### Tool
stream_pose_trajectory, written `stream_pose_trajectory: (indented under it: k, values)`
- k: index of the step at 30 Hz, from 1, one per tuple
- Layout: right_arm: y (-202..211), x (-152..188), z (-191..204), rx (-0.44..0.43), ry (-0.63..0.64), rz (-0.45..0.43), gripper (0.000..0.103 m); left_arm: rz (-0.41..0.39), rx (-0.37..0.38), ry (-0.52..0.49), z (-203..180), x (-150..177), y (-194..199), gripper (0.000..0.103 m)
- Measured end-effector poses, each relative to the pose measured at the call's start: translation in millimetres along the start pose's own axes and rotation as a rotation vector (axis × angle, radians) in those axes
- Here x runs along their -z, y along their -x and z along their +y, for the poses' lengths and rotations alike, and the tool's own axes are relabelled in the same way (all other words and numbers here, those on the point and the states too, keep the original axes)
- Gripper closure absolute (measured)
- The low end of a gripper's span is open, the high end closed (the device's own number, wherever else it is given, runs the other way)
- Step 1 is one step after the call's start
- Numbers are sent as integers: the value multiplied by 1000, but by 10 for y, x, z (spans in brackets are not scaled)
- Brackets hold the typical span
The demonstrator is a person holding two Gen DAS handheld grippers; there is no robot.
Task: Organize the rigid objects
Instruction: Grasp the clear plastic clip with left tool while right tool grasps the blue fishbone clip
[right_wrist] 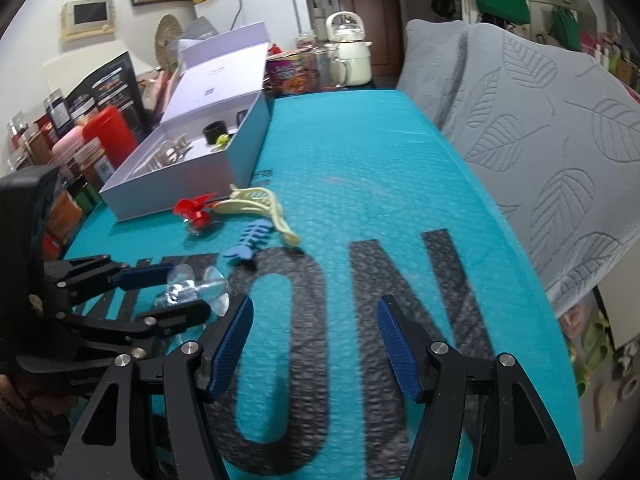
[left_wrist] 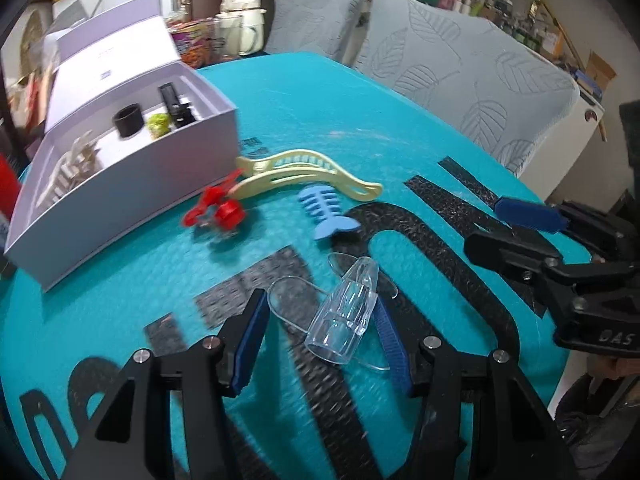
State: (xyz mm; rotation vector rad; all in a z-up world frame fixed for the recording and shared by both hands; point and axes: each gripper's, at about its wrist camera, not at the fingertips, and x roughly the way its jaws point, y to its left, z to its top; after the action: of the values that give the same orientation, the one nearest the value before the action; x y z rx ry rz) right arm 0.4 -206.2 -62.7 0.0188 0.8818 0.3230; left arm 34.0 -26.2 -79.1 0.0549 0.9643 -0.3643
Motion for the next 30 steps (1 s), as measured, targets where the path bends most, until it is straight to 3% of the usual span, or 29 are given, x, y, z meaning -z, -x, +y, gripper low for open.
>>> stream_pose_trajectory:
  k: [14, 20, 25, 30]
  values:
    - [-372, -161, 443, -37, 66, 31, 39, -59, -107, 164, 644, 248, 308, 50]
    - [-652, -265, 514, -16, 54, 55, 56, -60, -133, 229, 856, 333, 307, 50]
    - [-764, -343, 520, 14, 31, 44, 59, -53, -144, 256, 963, 364, 295, 49]
    - [-787, -328, 610, 72, 106, 42, 80, -47, -133, 274, 1042, 374, 265, 50]
